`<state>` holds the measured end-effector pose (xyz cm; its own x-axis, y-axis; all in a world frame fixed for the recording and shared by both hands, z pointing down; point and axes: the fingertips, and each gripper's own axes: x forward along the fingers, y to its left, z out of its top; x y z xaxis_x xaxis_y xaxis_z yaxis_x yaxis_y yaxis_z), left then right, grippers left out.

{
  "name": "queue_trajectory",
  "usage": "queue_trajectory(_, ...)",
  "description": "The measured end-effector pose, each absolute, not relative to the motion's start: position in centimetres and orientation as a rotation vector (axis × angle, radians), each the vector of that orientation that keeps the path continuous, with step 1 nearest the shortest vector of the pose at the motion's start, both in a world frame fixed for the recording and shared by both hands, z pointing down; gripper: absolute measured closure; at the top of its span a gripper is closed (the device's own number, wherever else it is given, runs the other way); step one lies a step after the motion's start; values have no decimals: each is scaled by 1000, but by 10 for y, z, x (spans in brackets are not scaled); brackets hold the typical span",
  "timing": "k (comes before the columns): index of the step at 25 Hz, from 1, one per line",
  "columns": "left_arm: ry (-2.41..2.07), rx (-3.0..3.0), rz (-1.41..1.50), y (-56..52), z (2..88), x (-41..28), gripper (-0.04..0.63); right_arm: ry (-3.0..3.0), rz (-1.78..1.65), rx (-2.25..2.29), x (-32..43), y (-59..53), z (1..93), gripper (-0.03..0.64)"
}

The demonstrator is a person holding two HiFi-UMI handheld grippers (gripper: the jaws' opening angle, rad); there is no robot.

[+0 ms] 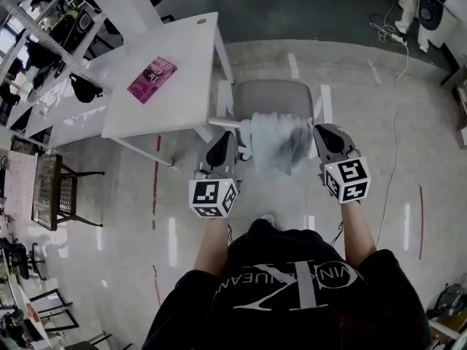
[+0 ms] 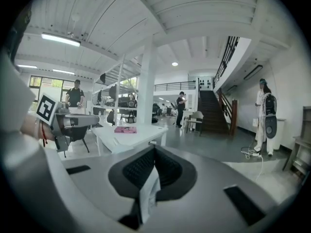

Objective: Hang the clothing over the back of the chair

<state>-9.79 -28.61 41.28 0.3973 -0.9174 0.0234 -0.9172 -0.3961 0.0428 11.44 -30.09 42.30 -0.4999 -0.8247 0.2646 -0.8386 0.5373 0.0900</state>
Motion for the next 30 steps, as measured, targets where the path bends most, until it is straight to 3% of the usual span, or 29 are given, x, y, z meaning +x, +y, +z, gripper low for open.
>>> queue_trajectory(30,-1797,2490,24,-191,422,-93,584,-2587,107,1319,126,-210,434,603)
